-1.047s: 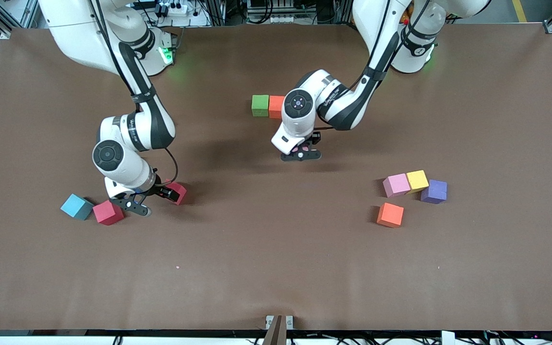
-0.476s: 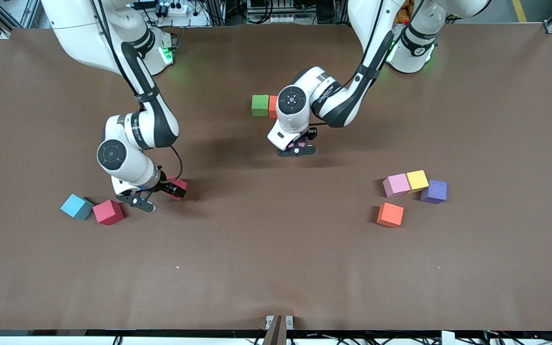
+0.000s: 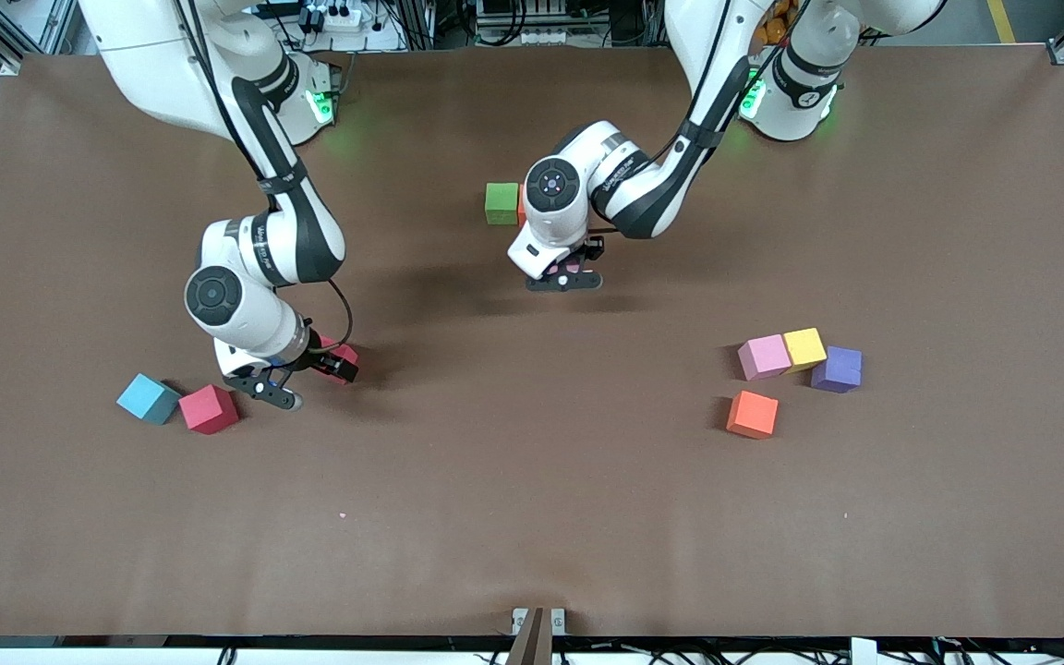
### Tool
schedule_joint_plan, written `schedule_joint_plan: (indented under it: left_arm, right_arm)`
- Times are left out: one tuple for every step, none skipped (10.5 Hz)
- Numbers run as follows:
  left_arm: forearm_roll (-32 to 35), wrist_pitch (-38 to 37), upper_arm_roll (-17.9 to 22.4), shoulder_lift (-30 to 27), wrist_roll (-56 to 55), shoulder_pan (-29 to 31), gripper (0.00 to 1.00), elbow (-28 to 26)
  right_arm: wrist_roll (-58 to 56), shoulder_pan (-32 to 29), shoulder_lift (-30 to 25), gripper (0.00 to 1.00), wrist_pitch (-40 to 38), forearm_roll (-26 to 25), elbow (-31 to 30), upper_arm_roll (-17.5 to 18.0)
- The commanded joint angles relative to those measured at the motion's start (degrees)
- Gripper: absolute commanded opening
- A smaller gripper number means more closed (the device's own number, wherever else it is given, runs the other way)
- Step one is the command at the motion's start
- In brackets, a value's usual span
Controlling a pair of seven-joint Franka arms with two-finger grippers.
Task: Form number 2 with 11 blocks
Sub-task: 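Grasp the magenta cube with the right gripper while the left gripper carries lavender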
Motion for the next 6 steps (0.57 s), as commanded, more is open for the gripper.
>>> schedule_joint_plan:
  left_arm:
    - [-1.10,-0.75,0.12,-0.39,-0.30,-0.10,0.86,-0.64]
    - [-0.92,-0.75,0.12,-0.39,-0.30,-0.10,1.00,-0.65]
    - [-0.75,-0.84,0.20,-0.39,-0.30,0.16,1.00,-0.30]
    - [-0.75,-0.84,0.90,-0.57,-0.39,0.34,1.00,0.58]
    - [-0.66,-1.10,2.13,-1.35,-0.30,0.51,1.00,1.80]
    - [-0.66,-2.32,3.18,-2.05,-0.30,0.69,1.00,3.64]
  right_arm:
    - [-1.34,-0.66,-0.75,1.00,-0.40,1.12,-0.66,0.53]
    - [-2.47,-0.49,-0.14,1.00,-0.40,1.12,-1.10,0.53]
    - [-5.10,-0.75,0.04,1.00,-0.48,1.12,-1.62,0.53]
    - [-7.82,-1.27,-0.04,1.00,-0.57,1.12,-1.98,0.53]
    - [-9.24,-2.06,0.13,1.00,-0.66,1.12,-2.07,0.62]
    - [-9.69,-2.07,0.66,1.00,-0.57,1.12,-2.50,0.62]
